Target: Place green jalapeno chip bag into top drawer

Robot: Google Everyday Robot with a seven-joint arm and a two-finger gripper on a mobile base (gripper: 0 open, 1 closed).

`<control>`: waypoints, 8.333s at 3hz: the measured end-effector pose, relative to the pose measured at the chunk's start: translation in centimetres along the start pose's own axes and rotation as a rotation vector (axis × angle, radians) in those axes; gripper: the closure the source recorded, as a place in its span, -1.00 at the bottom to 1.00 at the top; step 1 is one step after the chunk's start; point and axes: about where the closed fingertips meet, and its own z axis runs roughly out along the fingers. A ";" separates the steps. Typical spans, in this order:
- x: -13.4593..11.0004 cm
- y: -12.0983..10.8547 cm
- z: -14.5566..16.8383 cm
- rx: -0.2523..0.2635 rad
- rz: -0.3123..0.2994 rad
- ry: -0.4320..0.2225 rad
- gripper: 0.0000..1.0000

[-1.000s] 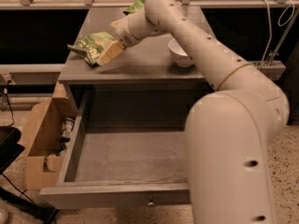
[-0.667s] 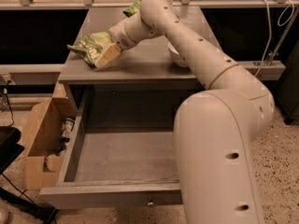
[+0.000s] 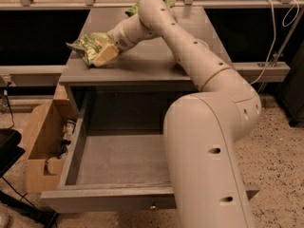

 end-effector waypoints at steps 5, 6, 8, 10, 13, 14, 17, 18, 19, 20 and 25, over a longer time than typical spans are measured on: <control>0.1 -0.4 0.9 -0.012 0.041 -0.037 1.00; -1.0 -0.2 0.6 -0.006 0.006 0.002 1.00; -6.6 2.2 -11.1 0.160 -0.093 0.121 1.00; -11.5 10.6 -23.7 0.329 -0.037 0.017 1.00; -1.0 25.2 -20.0 0.288 0.179 -0.121 1.00; 13.5 26.2 -20.4 0.293 0.472 -0.078 1.00; 25.6 27.0 -18.4 0.302 0.711 -0.078 0.02; 25.5 27.1 -18.2 0.300 0.710 -0.079 -0.45; 25.4 27.1 -18.1 0.297 0.708 -0.079 -0.91; 25.4 27.1 -18.1 0.296 0.708 -0.079 -1.00; 12.8 22.5 -35.9 0.168 0.132 -0.022 -1.00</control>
Offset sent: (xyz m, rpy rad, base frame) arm 0.0129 -0.0044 -0.0118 0.1071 0.0553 -0.0266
